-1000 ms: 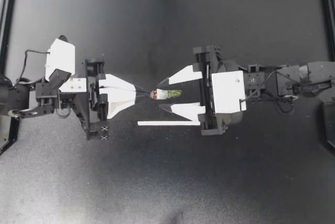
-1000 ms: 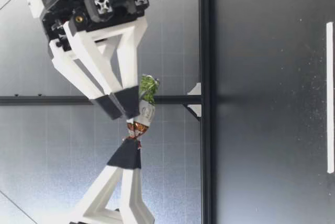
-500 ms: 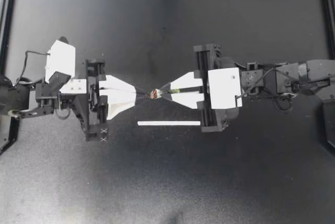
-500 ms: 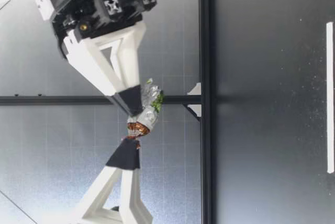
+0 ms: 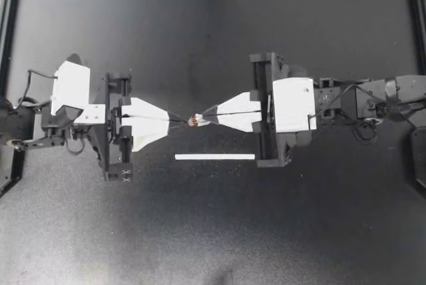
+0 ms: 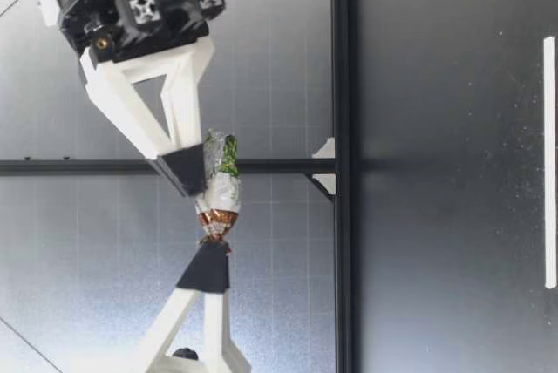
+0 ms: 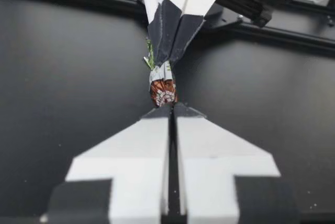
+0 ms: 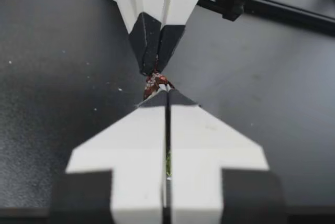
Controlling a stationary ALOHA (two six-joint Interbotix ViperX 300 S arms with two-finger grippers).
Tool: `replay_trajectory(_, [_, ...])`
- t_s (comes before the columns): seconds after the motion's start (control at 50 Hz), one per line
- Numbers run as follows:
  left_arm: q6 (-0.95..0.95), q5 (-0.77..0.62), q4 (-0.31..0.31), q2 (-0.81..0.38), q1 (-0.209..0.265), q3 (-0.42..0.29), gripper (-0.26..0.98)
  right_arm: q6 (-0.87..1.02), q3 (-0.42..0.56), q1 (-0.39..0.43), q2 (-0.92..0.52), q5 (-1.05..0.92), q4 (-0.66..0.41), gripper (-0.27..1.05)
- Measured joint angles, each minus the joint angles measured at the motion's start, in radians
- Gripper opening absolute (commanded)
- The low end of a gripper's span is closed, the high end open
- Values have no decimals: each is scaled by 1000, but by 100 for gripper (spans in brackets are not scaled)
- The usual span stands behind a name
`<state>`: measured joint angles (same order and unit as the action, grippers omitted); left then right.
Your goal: Pick up the candy and unwrap it.
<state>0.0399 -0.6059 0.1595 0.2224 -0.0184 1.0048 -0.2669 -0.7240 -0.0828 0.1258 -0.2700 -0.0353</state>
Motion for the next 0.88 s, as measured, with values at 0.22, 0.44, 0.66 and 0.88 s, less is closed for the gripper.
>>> replay_trajectory(0.22, [12, 15, 9, -6, -8, 14, 58, 14, 0, -2, 2, 0, 2, -17])
replay_trajectory(0.44, [12, 14, 67, -26, -8, -17, 58, 20, 2, 6, -3, 11, 5, -17])
replay_trajectory(0.66, [-2, 14, 67, -72, -6, -75, 58, 49, 5, 15, -18, 37, 9, -17])
replay_trajectory(0.88, [3, 14, 72, -98, -5, -91, 57, 49, 3, 26, -18, 44, 9, -17])
